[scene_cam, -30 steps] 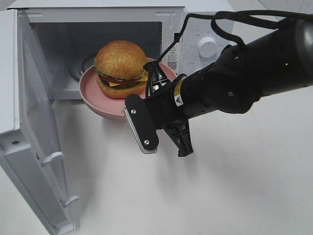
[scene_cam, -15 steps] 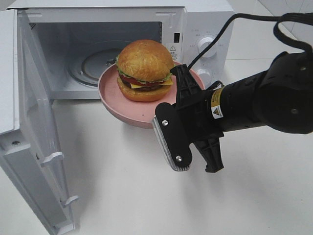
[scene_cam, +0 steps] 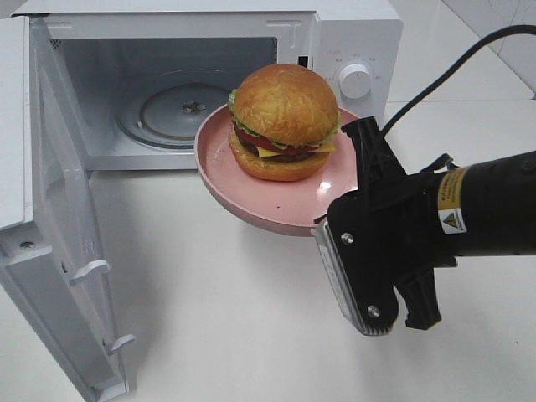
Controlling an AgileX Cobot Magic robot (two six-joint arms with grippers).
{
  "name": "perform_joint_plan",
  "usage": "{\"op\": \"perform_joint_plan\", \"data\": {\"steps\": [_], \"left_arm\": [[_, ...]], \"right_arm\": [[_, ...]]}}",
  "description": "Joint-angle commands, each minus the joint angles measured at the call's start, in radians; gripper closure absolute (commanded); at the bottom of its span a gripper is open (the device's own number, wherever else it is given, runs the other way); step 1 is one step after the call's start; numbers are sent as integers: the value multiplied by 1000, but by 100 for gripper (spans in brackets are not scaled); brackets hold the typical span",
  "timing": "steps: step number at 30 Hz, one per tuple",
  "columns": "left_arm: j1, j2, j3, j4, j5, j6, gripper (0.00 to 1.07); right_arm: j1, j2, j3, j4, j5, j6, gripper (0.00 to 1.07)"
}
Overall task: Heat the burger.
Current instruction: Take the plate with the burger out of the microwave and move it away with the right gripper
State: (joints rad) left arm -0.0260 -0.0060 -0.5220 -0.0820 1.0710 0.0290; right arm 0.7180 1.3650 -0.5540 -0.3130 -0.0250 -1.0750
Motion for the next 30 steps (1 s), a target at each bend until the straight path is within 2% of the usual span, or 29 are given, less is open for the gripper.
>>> {"op": "perform_joint_plan", "data": {"steps": [1,13,21,30], "left_arm": [[4,-18,5,0,2,-6,4],[4,-18,5,0,2,-6,4],[4,-18,5,0,2,-6,4],[4,-18,5,0,2,-6,4]], "right_arm": [[-3,-72,22,-2,-49,4,107],[-3,-236,96,-3,95,64,107],[-3,-360,116,-89,218,216,107],[-3,-424,116,-164,339,379,107]]}}
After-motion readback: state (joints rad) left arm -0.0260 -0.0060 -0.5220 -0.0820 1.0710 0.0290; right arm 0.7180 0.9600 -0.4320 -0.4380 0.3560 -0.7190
